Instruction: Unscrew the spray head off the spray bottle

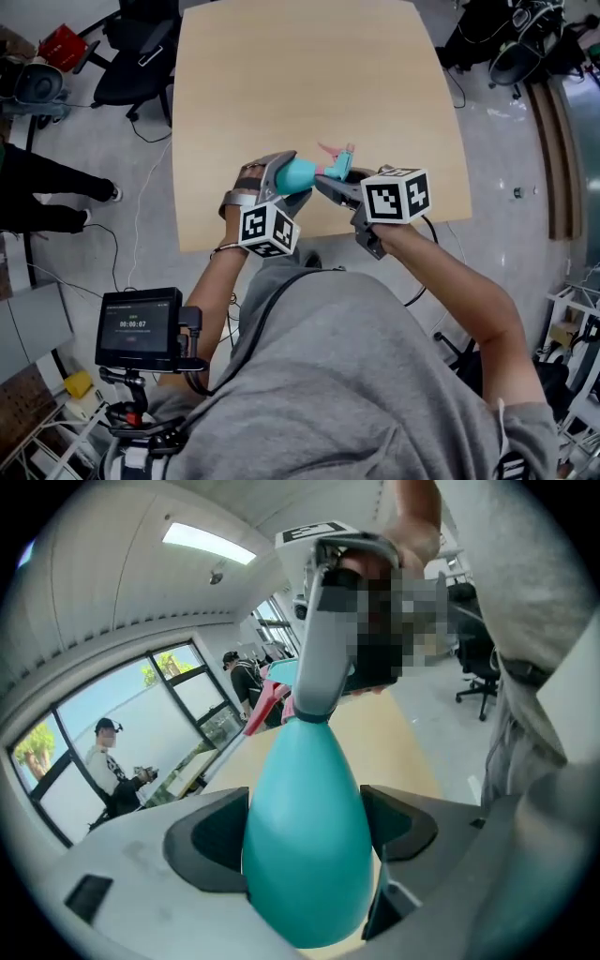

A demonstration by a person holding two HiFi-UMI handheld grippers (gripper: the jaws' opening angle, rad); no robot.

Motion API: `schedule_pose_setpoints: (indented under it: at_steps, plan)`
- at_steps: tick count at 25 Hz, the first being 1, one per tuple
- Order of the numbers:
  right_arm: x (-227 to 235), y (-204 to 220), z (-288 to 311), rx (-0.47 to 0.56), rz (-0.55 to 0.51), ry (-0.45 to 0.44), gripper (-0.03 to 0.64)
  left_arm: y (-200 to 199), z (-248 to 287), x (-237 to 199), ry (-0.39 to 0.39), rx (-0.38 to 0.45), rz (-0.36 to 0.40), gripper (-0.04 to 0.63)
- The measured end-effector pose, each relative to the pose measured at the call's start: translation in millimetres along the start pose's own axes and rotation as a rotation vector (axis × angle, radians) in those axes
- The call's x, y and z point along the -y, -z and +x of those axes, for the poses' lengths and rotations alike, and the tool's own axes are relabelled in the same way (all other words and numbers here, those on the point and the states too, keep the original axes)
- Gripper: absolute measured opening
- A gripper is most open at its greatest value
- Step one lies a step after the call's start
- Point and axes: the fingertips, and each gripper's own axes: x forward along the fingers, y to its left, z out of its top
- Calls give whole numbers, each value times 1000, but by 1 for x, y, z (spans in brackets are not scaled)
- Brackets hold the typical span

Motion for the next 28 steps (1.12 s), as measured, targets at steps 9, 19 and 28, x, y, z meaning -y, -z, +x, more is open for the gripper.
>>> schedule_pose_setpoints:
  at_steps: [9,19,28]
  plan:
    - [-51,30,-12,-312,-1555,-62,130,-16,-32,38,406,251,-149,371]
    - [-35,14,-18,-263,-2003,48,254,-10,-19,31,331,224,-226,371]
    - [-35,-48,-74,126,-329,-361,278,20,-8,-9,-11,97,-229,371]
